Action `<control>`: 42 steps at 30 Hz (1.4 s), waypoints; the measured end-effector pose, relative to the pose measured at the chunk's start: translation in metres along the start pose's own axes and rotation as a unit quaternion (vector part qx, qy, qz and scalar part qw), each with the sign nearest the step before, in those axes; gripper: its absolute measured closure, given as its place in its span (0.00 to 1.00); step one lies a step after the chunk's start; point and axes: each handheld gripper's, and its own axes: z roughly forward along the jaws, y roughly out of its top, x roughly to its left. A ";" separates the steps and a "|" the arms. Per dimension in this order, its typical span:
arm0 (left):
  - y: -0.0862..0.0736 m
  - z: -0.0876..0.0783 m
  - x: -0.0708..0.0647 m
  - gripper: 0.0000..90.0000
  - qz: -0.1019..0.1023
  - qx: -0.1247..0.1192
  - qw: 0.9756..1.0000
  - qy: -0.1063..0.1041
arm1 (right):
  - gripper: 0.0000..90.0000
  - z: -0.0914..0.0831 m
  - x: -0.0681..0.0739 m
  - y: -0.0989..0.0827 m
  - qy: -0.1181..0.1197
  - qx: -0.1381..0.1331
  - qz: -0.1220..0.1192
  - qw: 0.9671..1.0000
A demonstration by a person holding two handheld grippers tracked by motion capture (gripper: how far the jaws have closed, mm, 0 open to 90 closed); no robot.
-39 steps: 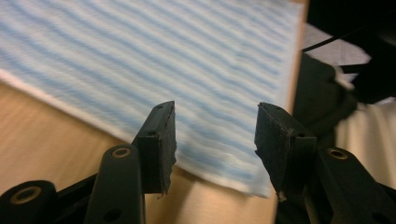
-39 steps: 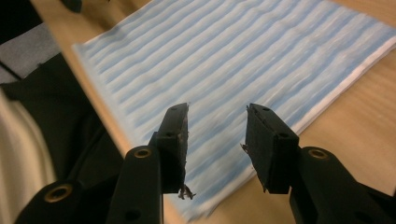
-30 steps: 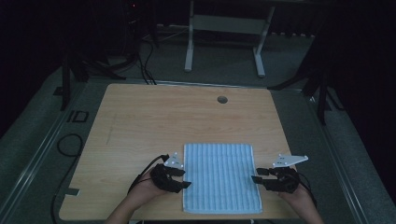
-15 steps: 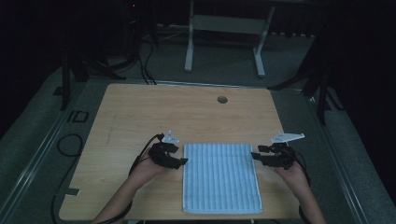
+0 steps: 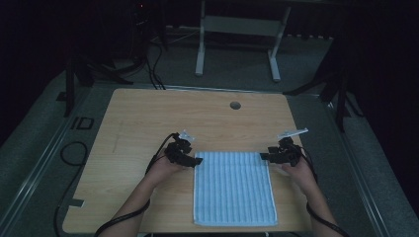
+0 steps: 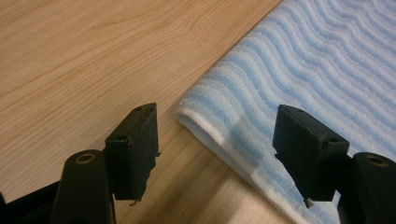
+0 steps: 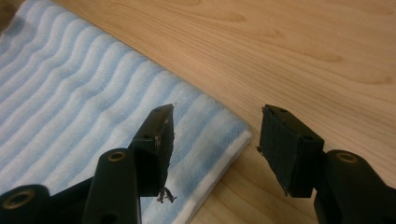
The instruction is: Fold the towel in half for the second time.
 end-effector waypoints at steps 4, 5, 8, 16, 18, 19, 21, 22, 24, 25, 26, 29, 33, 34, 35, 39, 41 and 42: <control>0.000 0.003 0.005 0.46 -0.011 -0.004 1.000 -0.002 | 0.53 0.009 -0.005 0.002 -0.010 0.014 0.009 1.000; 0.001 0.004 0.006 0.46 -0.012 -0.004 1.000 -0.001 | 0.55 0.011 -0.006 0.002 -0.011 0.019 0.010 1.000; 0.004 0.008 0.010 0.52 -0.017 -0.002 1.000 0.000 | 0.61 0.017 -0.005 0.002 -0.018 0.037 -0.001 0.999; 0.008 0.021 0.011 0.84 -0.021 0.025 0.999 -0.007 | 0.91 0.025 0.001 0.004 -0.019 0.061 -0.029 0.998; 0.009 0.019 0.010 0.92 -0.022 0.013 1.000 -0.004 | 0.93 0.024 0.003 0.006 -0.029 0.058 -0.035 0.997; 0.012 0.016 0.011 0.94 -0.021 0.008 1.000 0.001 | 0.93 0.023 0.003 0.008 -0.034 0.057 -0.036 0.997; 0.015 0.012 0.010 0.95 -0.019 -0.007 1.000 0.007 | 0.94 0.020 0.004 0.013 -0.043 0.048 -0.036 0.997; 0.017 0.011 0.010 0.95 -0.021 -0.009 1.000 0.008 | 0.94 0.018 0.004 0.016 -0.045 0.042 -0.034 0.997; 0.022 0.007 0.009 0.95 -0.011 -0.016 1.000 0.018 | 0.94 0.014 0.004 0.022 -0.050 0.034 -0.031 0.998; 0.024 0.005 0.010 0.95 -0.012 -0.019 1.000 0.016 | 0.94 0.013 0.003 0.025 -0.051 0.030 -0.030 0.998; 0.027 0.003 0.011 0.95 -0.010 -0.022 0.999 0.022 | 0.94 0.011 0.003 0.028 -0.054 0.027 -0.030 0.998; 0.036 -0.001 0.014 0.95 -0.010 -0.027 0.999 0.032 | 0.94 0.008 0.002 0.037 -0.056 0.018 -0.029 0.998; 0.050 -0.013 0.018 0.95 -0.028 -0.055 0.998 0.033 | 0.94 0.002 0.000 0.051 -0.069 0.007 -0.028 0.997; 0.053 -0.016 0.016 0.95 -0.022 -0.059 0.997 0.036 | 0.94 0.000 0.001 0.053 -0.069 0.003 -0.029 0.997; 0.056 -0.020 0.014 0.95 -0.015 -0.063 0.997 0.038 | 0.94 -0.003 0.002 0.055 -0.068 -0.006 -0.028 0.997; 0.064 -0.037 0.006 0.95 0.004 -0.083 0.996 0.036 | 0.94 -0.018 0.007 0.061 -0.067 -0.032 -0.034 0.997; 0.064 -0.044 0.001 0.95 0.015 -0.085 0.996 0.038 | 0.94 -0.024 0.010 0.061 -0.064 -0.045 -0.036 0.996; 0.063 -0.047 -0.001 0.95 0.022 -0.088 0.995 0.034 | 0.94 -0.028 0.011 0.060 -0.059 -0.050 -0.036 0.996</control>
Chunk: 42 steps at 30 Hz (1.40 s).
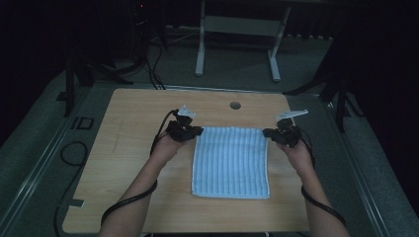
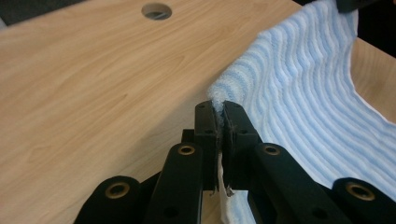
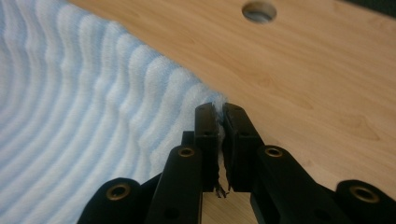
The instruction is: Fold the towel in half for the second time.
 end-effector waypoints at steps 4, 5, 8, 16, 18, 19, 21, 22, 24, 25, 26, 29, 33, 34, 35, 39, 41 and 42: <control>-0.007 -0.009 -0.005 0.95 0.004 0.006 1.000 -0.011 | 0.94 -0.014 0.009 -0.008 0.009 -0.021 -0.003 1.000; -0.011 -0.011 -0.007 0.95 0.006 0.004 1.000 -0.010 | 0.94 -0.017 0.011 -0.011 0.012 -0.027 -0.004 1.000; -0.024 -0.019 -0.015 0.95 0.000 -0.003 1.000 -0.026 | 0.94 -0.027 0.021 -0.026 0.022 -0.033 -0.011 0.999; -0.058 -0.032 -0.042 0.95 0.016 0.008 0.998 -0.060 | 0.94 -0.050 0.040 -0.065 0.055 -0.038 -0.015 0.998; -0.065 -0.037 -0.046 0.95 0.013 0.007 0.997 -0.072 | 0.94 -0.056 0.045 -0.074 0.059 -0.037 -0.017 0.997; -0.068 -0.040 -0.049 0.95 0.016 0.005 0.997 -0.072 | 0.93 -0.058 0.046 -0.078 0.067 -0.038 -0.015 0.997; -0.071 -0.045 -0.053 0.94 0.023 0.007 0.997 -0.077 | 0.93 -0.064 0.051 -0.085 0.072 -0.043 -0.013 0.996; -0.073 -0.048 -0.055 0.94 0.025 0.004 0.997 -0.077 | 0.93 -0.067 0.053 -0.087 0.076 -0.043 -0.012 0.996; -0.078 -0.052 -0.058 0.94 0.022 0.008 0.996 -0.085 | 0.93 -0.074 0.061 -0.094 0.081 -0.049 -0.012 0.995; -0.080 -0.053 -0.060 0.94 0.023 0.008 0.996 -0.084 | 0.93 -0.076 0.065 -0.097 0.084 -0.046 -0.014 0.995; -0.080 -0.053 -0.060 0.94 0.023 0.008 0.996 -0.084 | 0.93 -0.078 0.068 -0.100 0.083 -0.045 -0.018 0.995; -0.089 -0.055 -0.071 0.94 0.026 0.014 0.996 -0.086 | 0.93 -0.086 0.078 -0.111 0.087 -0.043 -0.022 0.995; -0.095 -0.070 -0.089 0.94 0.042 -0.002 0.994 -0.100 | 0.93 -0.102 0.089 -0.118 0.086 -0.053 -0.025 0.995; -0.096 -0.076 -0.093 0.94 0.041 -0.009 0.994 -0.104 | 0.93 -0.106 0.092 -0.119 0.086 -0.058 -0.024 0.994; -0.098 -0.079 -0.095 0.94 0.040 -0.010 0.993 -0.112 | 0.93 -0.113 0.095 -0.121 0.091 -0.065 -0.023 0.993; -0.115 -0.093 -0.100 0.82 0.048 0.015 0.984 -0.172 | 0.74 -0.134 0.108 -0.139 0.149 -0.057 -0.020 0.987; -0.120 -0.093 -0.099 0.66 0.050 0.029 0.984 -0.170 | 0.70 -0.139 0.111 -0.148 0.126 -0.052 -0.024 0.990; -0.121 -0.092 -0.098 0.62 0.047 0.026 0.985 -0.166 | 0.68 -0.141 0.110 -0.152 0.122 -0.048 -0.020 0.991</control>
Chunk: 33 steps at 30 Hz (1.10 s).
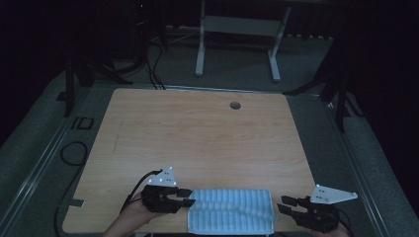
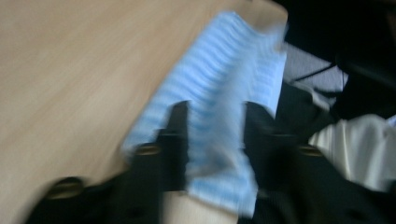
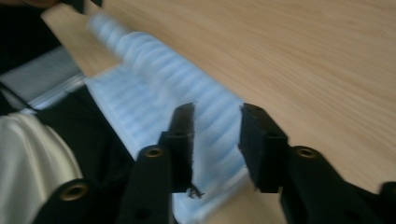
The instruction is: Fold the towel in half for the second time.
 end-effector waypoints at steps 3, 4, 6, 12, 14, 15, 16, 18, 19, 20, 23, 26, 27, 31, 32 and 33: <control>0.002 0.009 0.001 0.55 -0.001 -0.003 1.000 0.005 | 0.64 0.005 -0.007 -0.004 -0.015 0.003 0.016 1.000; 0.002 0.014 0.001 0.52 -0.003 -0.004 1.000 -0.001 | 0.63 0.010 -0.008 -0.005 -0.016 0.005 0.017 1.000; 0.003 0.024 0.000 0.51 -0.002 0.003 1.000 -0.016 | 0.63 0.022 -0.010 -0.008 -0.002 0.007 0.027 1.000; -0.003 0.063 -0.001 0.52 0.003 0.048 0.998 -0.028 | 0.65 0.066 -0.008 -0.018 0.026 0.048 0.024 0.998; -0.005 0.068 0.004 0.51 -0.006 0.054 0.998 -0.027 | 0.65 0.075 -0.010 -0.020 0.020 0.065 0.015 0.998; -0.006 0.070 0.006 0.51 -0.010 0.055 0.998 -0.025 | 0.64 0.080 -0.011 -0.021 0.012 0.074 0.009 0.997; -0.008 0.073 0.009 0.51 -0.013 0.061 0.998 -0.016 | 0.64 0.083 -0.013 -0.021 0.012 0.077 0.009 0.997; -0.010 0.076 0.013 0.52 -0.009 0.073 0.997 -0.003 | 0.63 0.092 -0.017 -0.021 0.003 0.087 0.006 0.996; -0.011 0.077 0.015 0.51 -0.014 0.073 0.997 -0.002 | 0.63 0.095 -0.018 -0.020 0.003 0.090 0.005 0.996; -0.012 0.077 0.017 0.52 -0.015 0.073 0.997 0.000 | 0.63 0.098 -0.019 -0.018 0.003 0.090 0.002 0.996; -0.012 0.077 0.026 0.52 -0.019 0.069 0.997 0.010 | 0.63 0.105 -0.022 -0.011 -0.012 0.096 -0.018 0.995; -0.010 0.076 0.034 0.53 -0.022 0.067 0.997 0.024 | 0.63 0.113 -0.026 -0.004 -0.019 0.098 -0.023 0.995; -0.009 0.075 0.045 0.53 -0.015 0.066 0.997 0.042 | 0.62 0.123 -0.030 0.004 -0.023 0.101 -0.030 0.994; -0.005 0.071 0.068 0.53 -0.021 0.052 0.996 0.063 | 0.62 0.142 -0.039 0.018 -0.025 0.094 -0.028 0.995; -0.005 0.071 0.068 0.53 -0.021 0.052 0.996 0.063 | 0.62 0.142 -0.039 0.018 -0.025 0.094 -0.028 0.995; -0.003 0.070 0.080 0.53 -0.026 0.044 0.996 0.077 | 0.62 0.150 -0.044 0.024 -0.024 0.089 -0.024 0.995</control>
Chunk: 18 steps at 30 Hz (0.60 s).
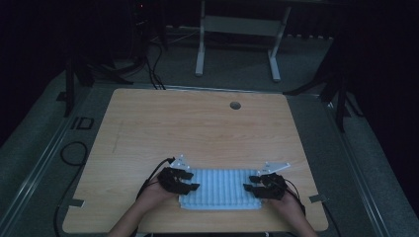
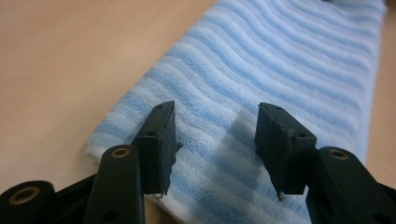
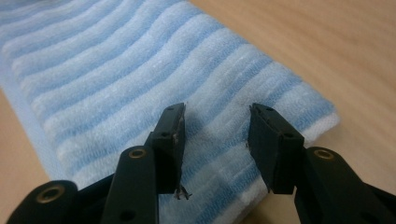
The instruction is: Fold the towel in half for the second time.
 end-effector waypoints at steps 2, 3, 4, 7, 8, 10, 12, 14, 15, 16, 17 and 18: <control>0.004 0.001 0.012 0.53 -0.001 0.000 1.000 0.005 | 0.62 0.007 -0.005 0.008 -0.001 -0.001 0.000 1.000; 0.004 0.001 0.012 0.53 -0.001 0.000 1.000 0.005 | 0.62 0.007 -0.005 0.008 -0.001 -0.001 0.000 1.000; 0.008 0.002 0.022 0.53 -0.002 0.001 1.000 0.014 | 0.61 0.013 -0.011 0.016 -0.003 -0.001 0.001 1.000; 0.012 0.002 0.031 0.53 -0.005 0.004 1.000 0.019 | 0.61 0.023 -0.022 0.029 -0.003 -0.004 0.013 1.000; 0.015 0.003 0.040 0.53 -0.014 0.006 1.000 0.025 | 0.61 0.027 -0.026 0.033 -0.002 -0.007 0.014 1.000; 0.018 0.003 0.048 0.53 -0.016 0.012 0.999 0.034 | 0.60 0.034 -0.033 0.041 -0.003 -0.009 0.020 1.000; 0.022 0.002 0.057 0.53 -0.028 0.013 0.999 0.042 | 0.60 0.041 -0.039 0.050 0.002 -0.009 0.027 1.000; 0.025 0.002 0.065 0.53 -0.032 0.018 0.998 0.047 | 0.59 0.048 -0.045 0.058 0.001 -0.009 0.032 0.999; 0.026 0.002 0.069 0.54 -0.038 0.018 0.998 0.048 | 0.59 0.051 -0.047 0.063 0.001 -0.009 0.034 0.999; 0.027 0.001 0.074 0.54 -0.042 0.019 0.998 0.048 | 0.59 0.055 -0.049 0.067 -0.001 -0.009 0.036 0.999; 0.027 0.001 0.074 0.54 -0.042 0.019 0.998 0.048 | 0.59 0.058 -0.050 0.071 -0.005 -0.008 0.035 0.999; 0.029 0.000 0.082 0.54 -0.047 0.022 0.997 0.056 | 0.59 0.061 -0.051 0.074 -0.005 -0.008 0.037 0.999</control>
